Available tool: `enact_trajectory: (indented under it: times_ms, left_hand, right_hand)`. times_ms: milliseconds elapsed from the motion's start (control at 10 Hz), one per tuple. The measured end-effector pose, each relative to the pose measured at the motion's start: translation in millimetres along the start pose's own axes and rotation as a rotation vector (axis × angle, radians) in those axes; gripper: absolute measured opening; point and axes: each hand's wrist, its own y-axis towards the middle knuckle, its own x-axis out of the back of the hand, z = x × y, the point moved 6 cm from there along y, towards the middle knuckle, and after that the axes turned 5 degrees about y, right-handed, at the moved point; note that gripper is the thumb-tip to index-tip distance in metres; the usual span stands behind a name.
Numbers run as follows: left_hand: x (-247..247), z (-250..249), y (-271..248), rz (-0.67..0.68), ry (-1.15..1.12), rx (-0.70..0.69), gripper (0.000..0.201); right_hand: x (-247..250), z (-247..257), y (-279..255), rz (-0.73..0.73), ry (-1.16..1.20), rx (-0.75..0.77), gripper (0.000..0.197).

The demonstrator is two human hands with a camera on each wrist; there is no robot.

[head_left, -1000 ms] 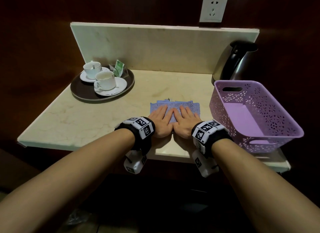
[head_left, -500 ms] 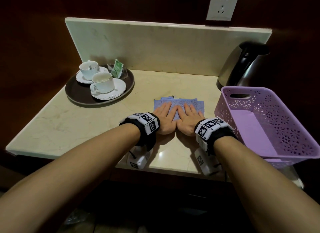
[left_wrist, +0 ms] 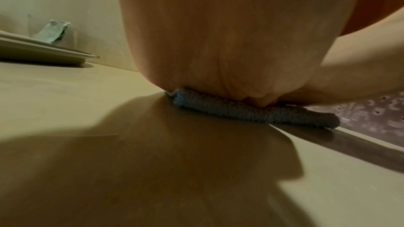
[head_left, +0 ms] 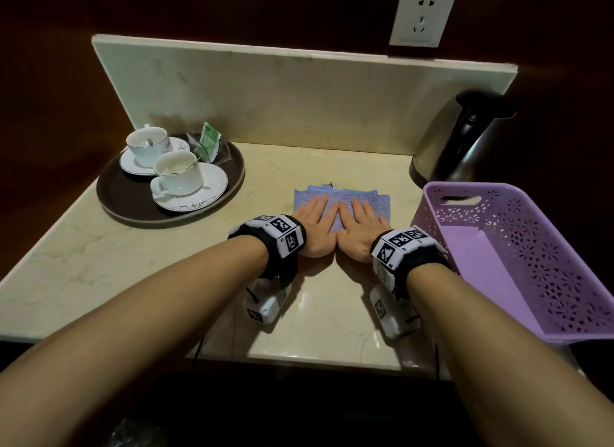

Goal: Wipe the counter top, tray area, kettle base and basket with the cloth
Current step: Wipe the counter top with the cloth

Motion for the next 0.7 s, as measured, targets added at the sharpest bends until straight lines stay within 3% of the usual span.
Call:
enact_trajectory:
  times_ms: [700]
  left_hand:
    - [29.8,5.3,63.2,0.019,-0.011,-0.036,0.063]
  right_hand:
    - [33.6,-14.2,56.5,0.014,0.070,-0.117,0.069]
